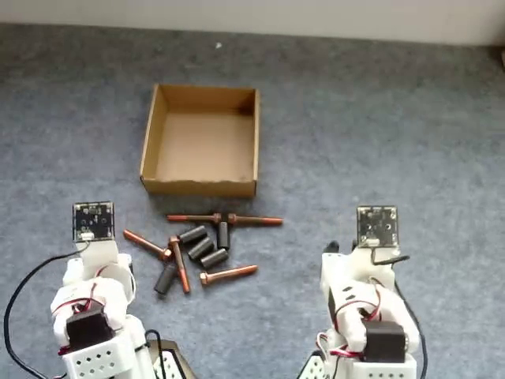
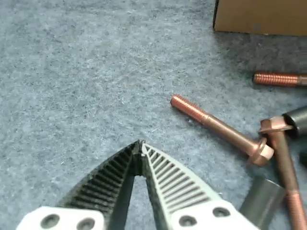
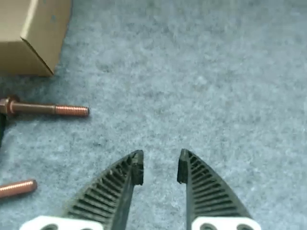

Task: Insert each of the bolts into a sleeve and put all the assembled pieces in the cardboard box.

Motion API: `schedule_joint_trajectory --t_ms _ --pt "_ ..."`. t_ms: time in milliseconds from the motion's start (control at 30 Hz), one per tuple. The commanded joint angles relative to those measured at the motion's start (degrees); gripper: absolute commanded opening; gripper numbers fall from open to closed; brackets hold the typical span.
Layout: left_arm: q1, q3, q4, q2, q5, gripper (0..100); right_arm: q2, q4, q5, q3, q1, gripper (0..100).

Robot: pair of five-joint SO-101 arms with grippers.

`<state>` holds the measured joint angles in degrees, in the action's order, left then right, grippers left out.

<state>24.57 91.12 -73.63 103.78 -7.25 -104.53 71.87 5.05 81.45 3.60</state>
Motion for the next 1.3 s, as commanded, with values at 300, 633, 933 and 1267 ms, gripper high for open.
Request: schedule_joint_trajectory --t_ms 300,633,933,1267 --pt "1.8 -1.3 2.5 0.7 -0.5 1 29.6 -1.0 -6.0 -28.8 16.5 12.8" --pt "1.7 0.5 2.3 0.6 -8.0 1 64.0 -1.6 -17.7 -48.3 35.0 12.8" --pt "1.7 1.1 2.2 0.6 -8.1 1 84.4 -13.8 -22.8 -49.3 44.8 12.8" --pt "1.7 1.2 2.2 0.6 -8.1 1 99.7 -22.1 -22.6 -49.7 44.4 12.8"
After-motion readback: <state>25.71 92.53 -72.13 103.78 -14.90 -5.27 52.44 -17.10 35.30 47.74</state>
